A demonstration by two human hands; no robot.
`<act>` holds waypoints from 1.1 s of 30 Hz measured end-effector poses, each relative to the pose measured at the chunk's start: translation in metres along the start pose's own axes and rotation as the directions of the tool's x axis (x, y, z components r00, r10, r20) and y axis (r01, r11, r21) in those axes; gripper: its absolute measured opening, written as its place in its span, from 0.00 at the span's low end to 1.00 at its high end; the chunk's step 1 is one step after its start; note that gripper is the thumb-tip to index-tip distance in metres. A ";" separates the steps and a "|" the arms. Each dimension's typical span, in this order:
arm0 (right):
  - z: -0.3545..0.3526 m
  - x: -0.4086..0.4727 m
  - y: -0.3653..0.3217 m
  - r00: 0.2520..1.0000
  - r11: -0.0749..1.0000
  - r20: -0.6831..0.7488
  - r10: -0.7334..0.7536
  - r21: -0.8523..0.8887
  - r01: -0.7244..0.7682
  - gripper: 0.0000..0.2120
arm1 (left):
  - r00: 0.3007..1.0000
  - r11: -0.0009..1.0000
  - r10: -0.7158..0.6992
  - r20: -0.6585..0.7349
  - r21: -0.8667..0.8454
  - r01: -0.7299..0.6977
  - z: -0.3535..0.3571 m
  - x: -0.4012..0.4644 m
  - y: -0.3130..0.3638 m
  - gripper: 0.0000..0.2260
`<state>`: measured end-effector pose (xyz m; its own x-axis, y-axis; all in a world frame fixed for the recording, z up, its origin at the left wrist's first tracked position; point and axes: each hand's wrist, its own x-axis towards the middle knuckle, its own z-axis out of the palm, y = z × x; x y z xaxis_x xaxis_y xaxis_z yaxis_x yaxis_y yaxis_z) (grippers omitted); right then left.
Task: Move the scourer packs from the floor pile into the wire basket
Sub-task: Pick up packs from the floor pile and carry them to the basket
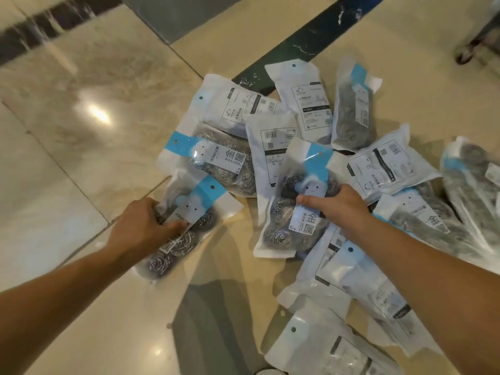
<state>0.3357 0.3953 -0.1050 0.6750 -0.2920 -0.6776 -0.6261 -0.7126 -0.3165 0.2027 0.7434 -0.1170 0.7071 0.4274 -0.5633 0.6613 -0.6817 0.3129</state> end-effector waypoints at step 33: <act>-0.424 -0.656 0.010 0.991 0.792 -0.006 -0.133 0.601 0.110 0.48 | 0.889 0.747 0.273 0.367 -0.664 0.045 -0.444 -0.609 0.228 0.14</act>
<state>0.0526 0.3094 0.6178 0.7548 -0.1983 -0.6253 -0.6559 -0.2128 -0.7242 0.0342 0.5910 0.6373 0.7172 -0.0241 -0.6965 0.6918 -0.0956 0.7157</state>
